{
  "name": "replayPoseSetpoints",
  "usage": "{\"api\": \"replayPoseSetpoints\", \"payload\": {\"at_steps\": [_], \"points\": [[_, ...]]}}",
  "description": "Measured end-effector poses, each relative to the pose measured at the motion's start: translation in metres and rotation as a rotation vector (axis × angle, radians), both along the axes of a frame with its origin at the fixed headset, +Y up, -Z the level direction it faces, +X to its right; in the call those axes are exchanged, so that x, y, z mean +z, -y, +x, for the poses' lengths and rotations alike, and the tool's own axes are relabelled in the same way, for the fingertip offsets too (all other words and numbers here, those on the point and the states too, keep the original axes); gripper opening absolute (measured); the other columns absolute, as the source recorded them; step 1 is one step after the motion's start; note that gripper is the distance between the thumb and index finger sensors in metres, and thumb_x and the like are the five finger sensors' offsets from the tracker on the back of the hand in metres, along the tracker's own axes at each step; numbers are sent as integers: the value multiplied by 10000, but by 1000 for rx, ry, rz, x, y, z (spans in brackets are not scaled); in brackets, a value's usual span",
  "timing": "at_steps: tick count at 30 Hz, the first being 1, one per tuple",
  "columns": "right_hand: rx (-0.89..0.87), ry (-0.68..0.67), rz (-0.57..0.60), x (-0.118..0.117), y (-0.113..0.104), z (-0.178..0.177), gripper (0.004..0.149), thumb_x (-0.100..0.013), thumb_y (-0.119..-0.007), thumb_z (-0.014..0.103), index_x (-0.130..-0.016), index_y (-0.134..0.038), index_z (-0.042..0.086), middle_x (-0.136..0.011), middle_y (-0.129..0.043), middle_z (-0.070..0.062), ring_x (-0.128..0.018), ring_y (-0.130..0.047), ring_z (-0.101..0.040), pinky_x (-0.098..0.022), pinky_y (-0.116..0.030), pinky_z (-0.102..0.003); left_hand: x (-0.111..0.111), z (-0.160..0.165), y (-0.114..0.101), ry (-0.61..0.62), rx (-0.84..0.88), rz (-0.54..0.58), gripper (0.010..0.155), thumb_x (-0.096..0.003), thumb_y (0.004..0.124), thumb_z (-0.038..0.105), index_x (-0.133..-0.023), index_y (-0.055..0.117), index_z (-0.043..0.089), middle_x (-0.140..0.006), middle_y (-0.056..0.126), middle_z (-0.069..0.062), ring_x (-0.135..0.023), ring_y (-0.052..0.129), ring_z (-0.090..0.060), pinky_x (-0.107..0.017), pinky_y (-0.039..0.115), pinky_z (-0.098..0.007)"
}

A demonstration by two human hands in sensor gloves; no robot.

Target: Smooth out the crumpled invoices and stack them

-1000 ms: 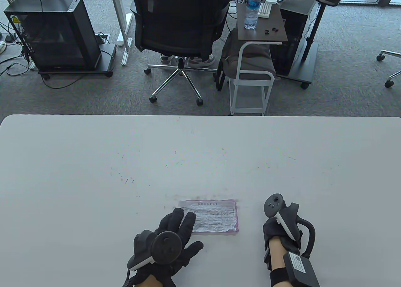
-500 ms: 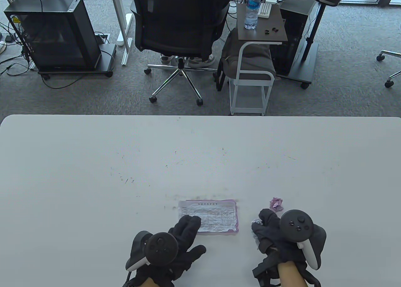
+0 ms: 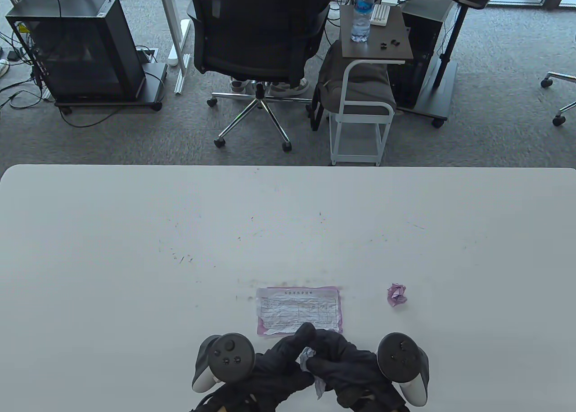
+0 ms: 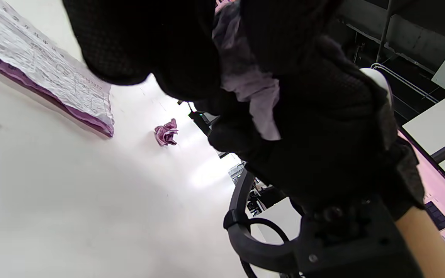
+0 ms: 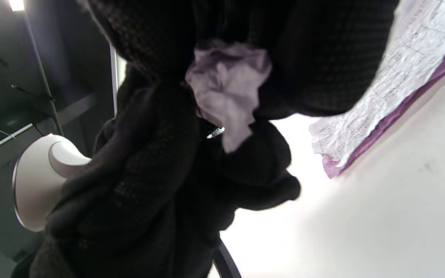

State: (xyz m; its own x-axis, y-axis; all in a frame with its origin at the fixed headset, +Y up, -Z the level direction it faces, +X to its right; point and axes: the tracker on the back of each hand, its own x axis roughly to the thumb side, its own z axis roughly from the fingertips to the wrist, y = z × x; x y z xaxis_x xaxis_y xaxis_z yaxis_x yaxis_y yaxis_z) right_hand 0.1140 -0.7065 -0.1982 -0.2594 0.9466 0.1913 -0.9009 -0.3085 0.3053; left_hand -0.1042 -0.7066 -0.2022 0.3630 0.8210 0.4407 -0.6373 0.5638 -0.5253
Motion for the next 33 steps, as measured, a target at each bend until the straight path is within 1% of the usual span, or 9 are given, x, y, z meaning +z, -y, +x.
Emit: {"api": "replayPoseSetpoints", "payload": {"at_steps": [3,7,10,14,17,22,27,30,33], "points": [[-46,36,37,0,1,4,415,-558,-713,354,-853,-698,62,-733,-888,-229,-496,-1003,-330,-286,-949,-340,1,-2,-4,-62,20,64,674,-536,830,262,-1108,474,235,-1017,576,-220,-635,977,-235,-492,869,-425],[-183,-87,23,1,3,1,631,-524,-746,472,-927,-636,-1,-834,-801,-330,-600,-938,-431,-378,-918,-410,1,-9,-8,-163,31,132,633,-527,845,290,-1075,561,149,-946,663,-189,-546,989,-176,-469,878,-427],[-71,-168,122,4,-4,-7,727,-469,-875,374,-995,-516,23,-932,-678,-331,-705,-866,-417,-473,-885,-394,1,-16,-10,-244,61,162,584,-513,858,327,-1010,648,103,-807,798,-144,-430,1015,-128,-407,908,-409],[119,-43,310,9,-14,-14,603,-466,-878,202,-965,-572,53,-883,-763,-279,-645,-940,-330,-431,-931,-324,0,-21,-9,-238,115,95,541,-538,817,302,-1006,651,87,-801,816,-151,-458,1035,-161,-417,911,-427],[112,28,328,8,-15,-9,509,-474,-853,151,-930,-643,67,-828,-833,-256,-573,-980,-309,-369,-947,-314,-2,-25,-8,-252,147,68,527,-559,773,270,-1027,607,95,-845,783,-157,-525,1026,-190,-459,893,-451],[140,75,316,7,-16,2,471,-479,-852,190,-901,-681,71,-739,-891,-218,-463,-992,-259,-257,-917,-307,-4,-25,-6,-235,181,41,545,-576,725,197,-1078,518,158,-938,690,-157,-661,970,-256,-541,833,-503],[137,90,333,7,-19,6,488,-483,-843,184,-920,-656,75,-758,-872,-212,-488,-976,-276,-278,-906,-328,-3,-23,-10,-213,89,118,551,-571,732,180,-1087,545,230,-943,676,-169,-640,958,-257,-544,816,-522],[156,104,324,6,-19,10,503,-485,-834,192,-935,-640,75,-769,-863,-204,-518,-973,-301,-302,-914,-346,-2,-21,-10,-212,73,115,511,-571,750,220,-1062,624,157,-881,735,-182,-588,979,-236,-518,835,-508],[96,12,262,3,-13,12,653,-528,-798,368,-1020,-492,65,-923,-724,-274,-676,-890,-431,-420,-871,-452,-3,-22,-8,-239,78,97,506,-563,784,304,-989,700,45,-741,852,-144,-441,1026,-192,-446,881,-486]]}}
